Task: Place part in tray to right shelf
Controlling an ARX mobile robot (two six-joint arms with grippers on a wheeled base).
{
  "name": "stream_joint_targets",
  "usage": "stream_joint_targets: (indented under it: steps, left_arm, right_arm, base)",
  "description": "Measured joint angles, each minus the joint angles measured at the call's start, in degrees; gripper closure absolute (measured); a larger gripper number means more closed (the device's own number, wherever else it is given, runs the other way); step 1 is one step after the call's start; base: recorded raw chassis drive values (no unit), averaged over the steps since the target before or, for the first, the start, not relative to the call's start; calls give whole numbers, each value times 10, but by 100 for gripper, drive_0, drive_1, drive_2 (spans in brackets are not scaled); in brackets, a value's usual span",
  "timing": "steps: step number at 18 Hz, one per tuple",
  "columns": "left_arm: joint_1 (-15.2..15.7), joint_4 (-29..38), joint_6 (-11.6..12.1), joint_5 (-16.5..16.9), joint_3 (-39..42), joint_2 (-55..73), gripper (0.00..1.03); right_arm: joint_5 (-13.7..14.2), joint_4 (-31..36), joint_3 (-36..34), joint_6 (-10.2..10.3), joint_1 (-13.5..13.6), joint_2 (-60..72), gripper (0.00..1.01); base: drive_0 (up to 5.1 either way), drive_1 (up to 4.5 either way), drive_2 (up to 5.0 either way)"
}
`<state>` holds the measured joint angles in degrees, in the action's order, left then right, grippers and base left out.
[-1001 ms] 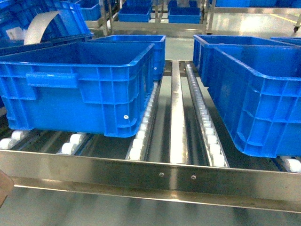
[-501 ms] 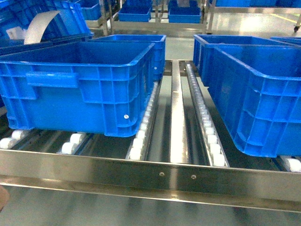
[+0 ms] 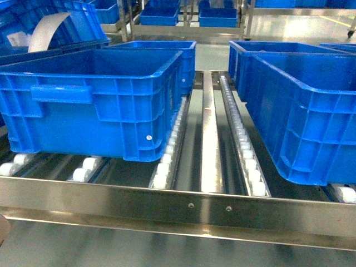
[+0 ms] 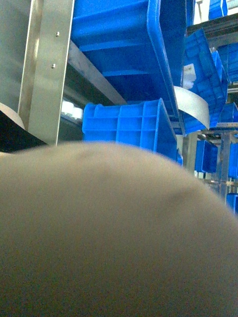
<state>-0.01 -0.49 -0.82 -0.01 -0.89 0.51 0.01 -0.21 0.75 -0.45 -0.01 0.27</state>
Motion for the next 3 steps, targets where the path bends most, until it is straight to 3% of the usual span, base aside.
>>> stream_joint_targets:
  steps: [1, 3]
  left_arm:
    - [0, 0, 0, 0, 0, 0, 90]
    - [0, 0, 0, 0, 0, 0, 90]
  right_arm:
    - [0, 0, 0, 0, 0, 0, 1]
    - [0, 0, 0, 0, 0, 0, 3]
  base:
    - [0, 0, 0]
    - [0, 0, 0]
